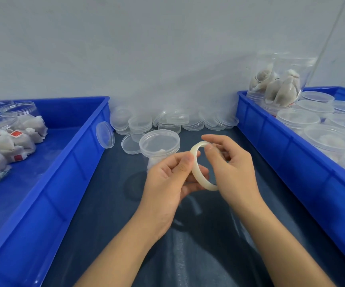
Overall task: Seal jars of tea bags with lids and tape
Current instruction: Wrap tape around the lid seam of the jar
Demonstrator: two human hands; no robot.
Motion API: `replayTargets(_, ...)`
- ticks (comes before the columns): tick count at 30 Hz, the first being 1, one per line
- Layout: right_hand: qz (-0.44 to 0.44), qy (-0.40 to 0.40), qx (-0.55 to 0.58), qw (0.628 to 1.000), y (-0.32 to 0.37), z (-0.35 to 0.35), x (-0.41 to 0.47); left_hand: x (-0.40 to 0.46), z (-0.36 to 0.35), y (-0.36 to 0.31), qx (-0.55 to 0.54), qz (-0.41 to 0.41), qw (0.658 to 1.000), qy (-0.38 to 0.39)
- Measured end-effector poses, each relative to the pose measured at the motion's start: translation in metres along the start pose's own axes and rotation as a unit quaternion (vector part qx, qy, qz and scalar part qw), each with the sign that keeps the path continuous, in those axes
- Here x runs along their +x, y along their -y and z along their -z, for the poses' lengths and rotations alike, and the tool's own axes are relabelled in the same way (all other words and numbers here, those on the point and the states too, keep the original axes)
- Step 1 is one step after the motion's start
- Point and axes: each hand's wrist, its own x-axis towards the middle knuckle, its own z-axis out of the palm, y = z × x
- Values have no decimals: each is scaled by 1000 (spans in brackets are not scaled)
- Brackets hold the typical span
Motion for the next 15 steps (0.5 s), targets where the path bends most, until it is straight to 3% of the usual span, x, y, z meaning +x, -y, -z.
replayTargets(6, -32, -10, -10, 999, -4, 9, 8, 1, 7, 0, 175, -118, 977, -32)
replayTargets(12, -67, -24, -13, 997, -10, 11, 11, -3, 7, 5, 361, -271, 891, -45)
replayTargets(15, -69, -26, -20, 997, -12, 10, 12, -3, 7, 5, 379, -294, 876, -53)
